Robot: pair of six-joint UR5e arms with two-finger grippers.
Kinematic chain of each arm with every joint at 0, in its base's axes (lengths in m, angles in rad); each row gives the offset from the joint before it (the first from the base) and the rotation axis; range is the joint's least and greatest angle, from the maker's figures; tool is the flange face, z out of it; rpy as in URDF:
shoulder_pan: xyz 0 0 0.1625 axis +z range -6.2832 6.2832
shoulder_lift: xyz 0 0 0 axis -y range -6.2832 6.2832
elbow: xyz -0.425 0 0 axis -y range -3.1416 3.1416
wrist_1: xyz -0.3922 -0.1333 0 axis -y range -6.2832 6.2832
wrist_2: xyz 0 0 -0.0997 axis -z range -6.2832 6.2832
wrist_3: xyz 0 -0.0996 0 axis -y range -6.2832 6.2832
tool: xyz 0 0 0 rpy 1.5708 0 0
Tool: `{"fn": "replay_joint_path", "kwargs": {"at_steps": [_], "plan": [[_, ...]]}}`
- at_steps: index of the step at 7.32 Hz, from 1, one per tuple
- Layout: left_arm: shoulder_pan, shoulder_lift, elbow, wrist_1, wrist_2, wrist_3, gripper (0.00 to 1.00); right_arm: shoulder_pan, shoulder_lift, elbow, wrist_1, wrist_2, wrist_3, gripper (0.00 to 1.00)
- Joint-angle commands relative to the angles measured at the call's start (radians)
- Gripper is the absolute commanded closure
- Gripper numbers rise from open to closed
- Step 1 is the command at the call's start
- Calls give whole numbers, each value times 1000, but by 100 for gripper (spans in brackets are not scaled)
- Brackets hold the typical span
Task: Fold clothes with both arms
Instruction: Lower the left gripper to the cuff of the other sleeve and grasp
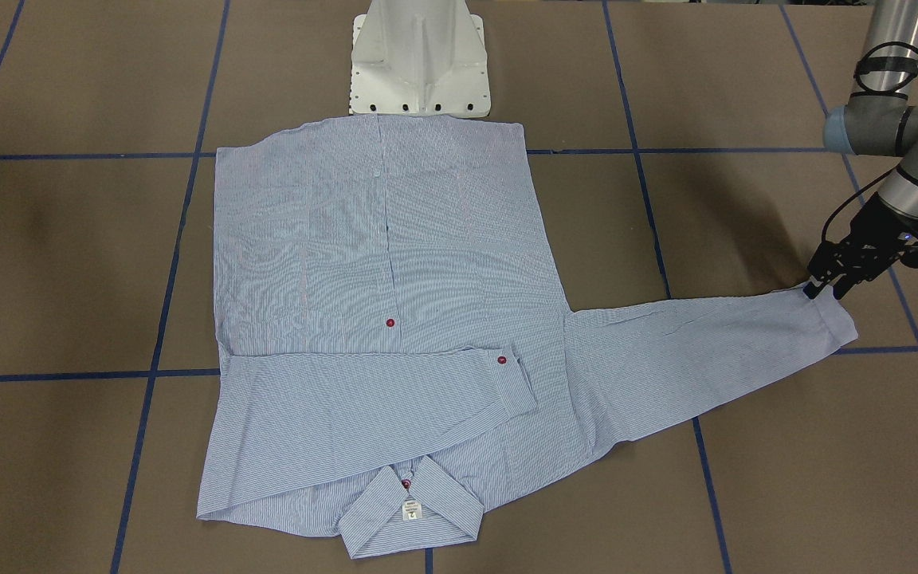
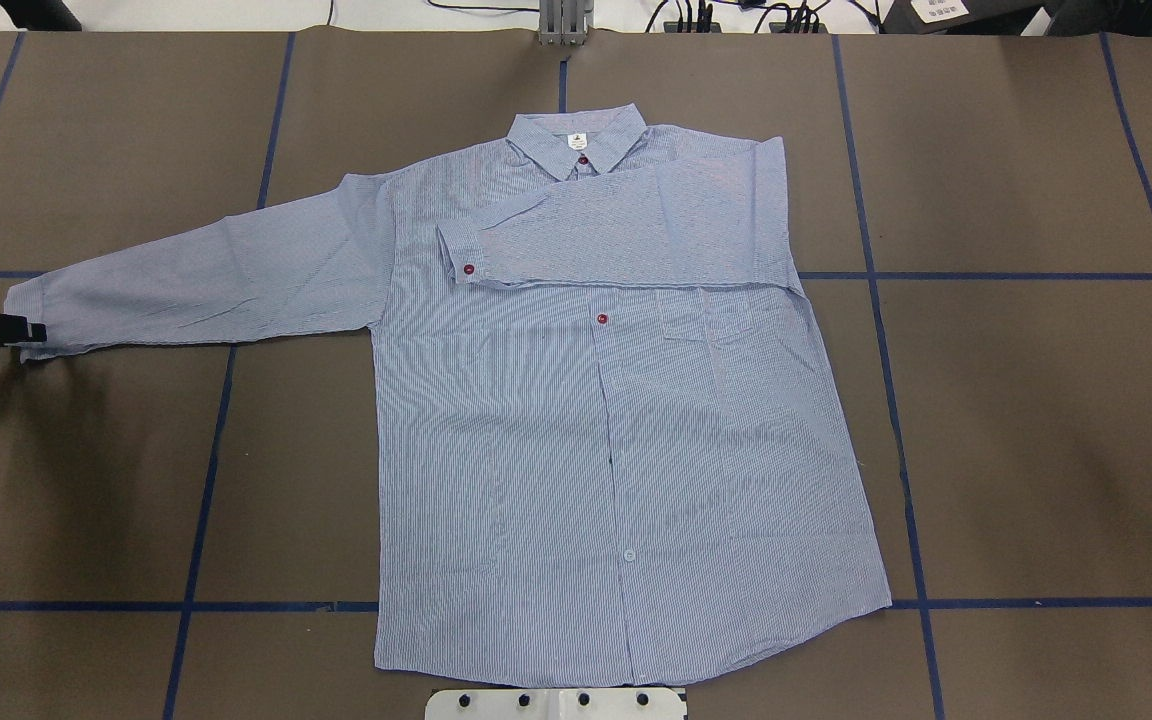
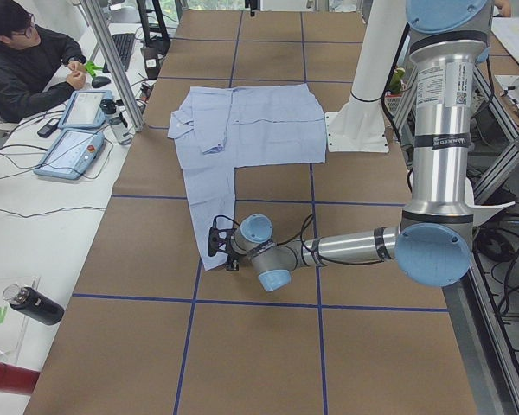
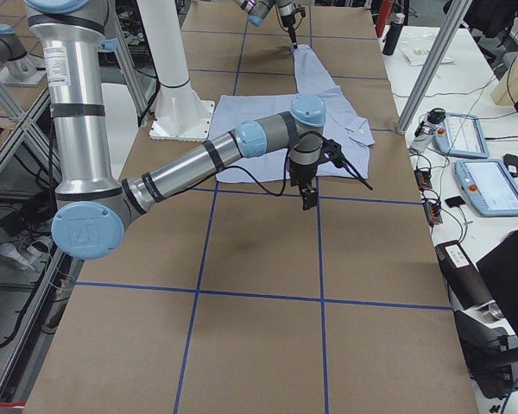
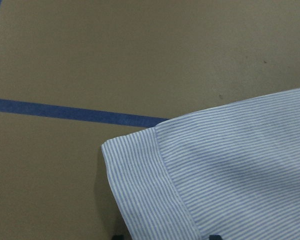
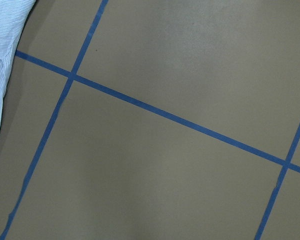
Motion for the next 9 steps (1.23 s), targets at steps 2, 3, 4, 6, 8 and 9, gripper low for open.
{"fn": "replay_joint_path", "kwargs": {"at_steps": [2,3,4,6,8,9], "plan": [[0,2,-11,0,-6,-13,100,0,0,0,0,0,2,0],[-2,2,-29,0,-9,-13,100,0,0,0,0,0,2,0],[-2,2,-61,12,-24,-13,100,0,-1,0,0,0,2,0],[-2,-3,-148,68,-74,-16,100,0,-2,0,0,0,2,0],[-2,-37,-402,414,-77,-14,100,0,-2,-1,0,0,2,0],[-2,-102,-523,636,-77,-16,100,0,-2,-1,0,0,2,0]]}}
